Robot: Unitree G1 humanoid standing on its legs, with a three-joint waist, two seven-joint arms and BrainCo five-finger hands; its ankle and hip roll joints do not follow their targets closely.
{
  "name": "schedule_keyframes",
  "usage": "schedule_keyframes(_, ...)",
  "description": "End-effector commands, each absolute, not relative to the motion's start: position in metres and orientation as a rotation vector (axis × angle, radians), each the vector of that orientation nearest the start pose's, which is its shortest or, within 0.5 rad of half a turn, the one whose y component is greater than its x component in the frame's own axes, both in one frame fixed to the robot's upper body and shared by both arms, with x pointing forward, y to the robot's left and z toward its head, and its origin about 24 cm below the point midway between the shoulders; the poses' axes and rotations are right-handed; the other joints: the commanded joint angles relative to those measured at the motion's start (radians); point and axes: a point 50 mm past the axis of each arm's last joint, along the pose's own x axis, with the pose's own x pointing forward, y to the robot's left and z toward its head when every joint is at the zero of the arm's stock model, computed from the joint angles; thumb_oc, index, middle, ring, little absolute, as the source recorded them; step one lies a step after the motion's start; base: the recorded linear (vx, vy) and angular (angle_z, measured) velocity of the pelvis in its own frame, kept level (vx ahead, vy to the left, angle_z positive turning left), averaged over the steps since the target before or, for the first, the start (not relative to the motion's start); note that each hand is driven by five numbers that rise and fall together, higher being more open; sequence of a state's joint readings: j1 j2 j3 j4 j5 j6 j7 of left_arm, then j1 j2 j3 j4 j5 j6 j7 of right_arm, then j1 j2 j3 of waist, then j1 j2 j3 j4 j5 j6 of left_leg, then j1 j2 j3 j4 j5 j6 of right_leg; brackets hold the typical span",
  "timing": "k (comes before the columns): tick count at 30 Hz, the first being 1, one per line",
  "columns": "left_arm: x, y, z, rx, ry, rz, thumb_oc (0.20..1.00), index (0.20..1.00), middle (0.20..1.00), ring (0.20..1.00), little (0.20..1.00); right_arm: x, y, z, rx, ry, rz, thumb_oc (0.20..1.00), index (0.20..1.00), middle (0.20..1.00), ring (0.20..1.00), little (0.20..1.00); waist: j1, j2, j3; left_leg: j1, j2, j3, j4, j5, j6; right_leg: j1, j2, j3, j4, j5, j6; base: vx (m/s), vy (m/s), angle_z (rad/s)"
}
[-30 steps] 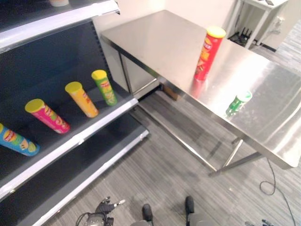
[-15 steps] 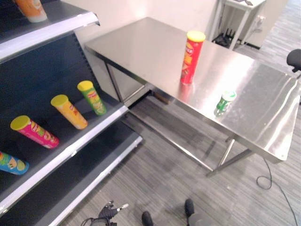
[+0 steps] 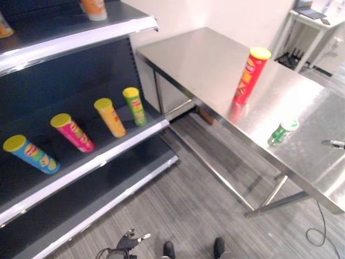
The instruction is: Put the goods on the table back onto the shelves and tidy them up.
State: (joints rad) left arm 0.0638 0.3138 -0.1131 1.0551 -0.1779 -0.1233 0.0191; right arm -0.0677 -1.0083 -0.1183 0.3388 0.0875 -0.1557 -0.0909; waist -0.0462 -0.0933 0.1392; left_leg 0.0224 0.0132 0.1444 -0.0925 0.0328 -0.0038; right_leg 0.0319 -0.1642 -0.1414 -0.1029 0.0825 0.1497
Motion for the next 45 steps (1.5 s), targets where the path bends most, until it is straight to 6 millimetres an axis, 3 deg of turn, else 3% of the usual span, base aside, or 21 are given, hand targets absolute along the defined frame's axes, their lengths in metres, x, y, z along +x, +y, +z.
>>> schedule_keyframes(1, 0.124, 0.268, -0.134, 0.216, 0.944, 0.182, 1.000, 1.000, 1.000, 1.000, 1.000, 0.263, -0.380, 0.178, -0.921, -0.091, -0.339, 1.000, 1.000, 1.000, 1.000, 1.000, 0.036, 0.000, 0.017, 0.005, 0.037, -0.052, 0.071, -0.110, -0.053, 0.040, -0.042, -0.021, 0.084, -0.125, 0.063, 0.01, -0.052, 0.20)
schedule_keyframes(20, 0.119, 0.265, -0.136, 0.200, 0.950, 0.200, 1.000, 1.000, 1.000, 1.000, 1.000, 0.272, -0.382, 0.151, -0.977, 0.031, -0.332, 1.000, 1.000, 1.000, 1.000, 1.000, 0.064, 0.006, 0.016, 0.003, 0.042, -0.089, 0.057, -0.096, -0.064, 0.069, -0.034, -0.070, 0.077, -0.141, 0.052, 0.01, -0.019, 0.09)
schedule_keyframes(45, 0.113, 0.266, -0.138, 0.208, 0.963, 0.224, 1.000, 1.000, 1.000, 1.000, 1.000, 0.298, -0.374, 0.138, -1.012, 0.092, -0.361, 1.000, 1.000, 1.000, 1.000, 1.000, 0.104, 0.020, 0.015, -0.011, 0.030, -0.129, 0.051, -0.088, -0.067, 0.085, -0.033, -0.109, 0.065, -0.152, 0.046, 0.01, -0.011, 0.06)
